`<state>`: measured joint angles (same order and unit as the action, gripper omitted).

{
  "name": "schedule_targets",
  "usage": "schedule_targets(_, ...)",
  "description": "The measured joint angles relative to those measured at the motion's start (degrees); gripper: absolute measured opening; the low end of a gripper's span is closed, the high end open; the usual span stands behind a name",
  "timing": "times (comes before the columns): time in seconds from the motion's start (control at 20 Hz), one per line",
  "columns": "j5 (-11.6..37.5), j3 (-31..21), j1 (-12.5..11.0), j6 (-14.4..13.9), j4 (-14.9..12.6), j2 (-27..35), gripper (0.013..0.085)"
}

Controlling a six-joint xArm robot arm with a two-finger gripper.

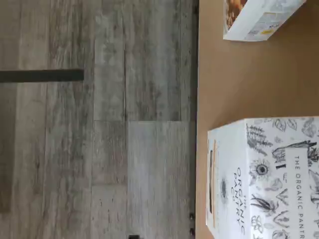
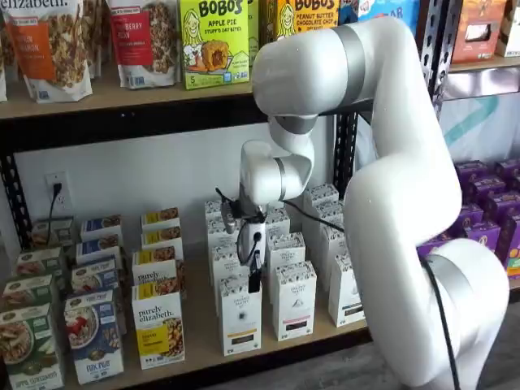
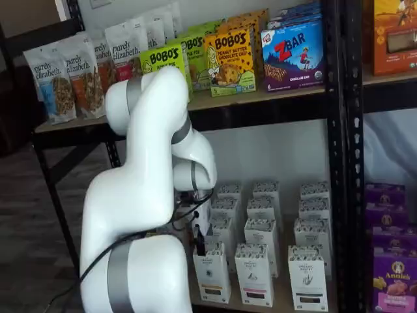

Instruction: Pick up the white box with a yellow strip in the middle, on the bottom shelf, the fourth box from the left

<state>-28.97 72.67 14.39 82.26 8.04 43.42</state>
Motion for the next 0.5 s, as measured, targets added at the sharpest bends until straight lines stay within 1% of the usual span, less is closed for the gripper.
schedule_targets(0.1,-1.6,1.0,0.2,-1.1,-0.9,0.5,0.085)
schedule_targets(0.2,-1.9,1.5,0.6,-1.7,-1.2,1.0,0.085)
schedule_targets(0.3,-1.5,1.9,0.9,-1.6,-0.8,1.6,0.085)
schedule_targets(0.45,0.3,2.0,1.2,-0.7,0.5,2.2,0.085)
schedule_targets(0.5,0.7,2.3,1.2,-0.9,0.3,2.6,0.085)
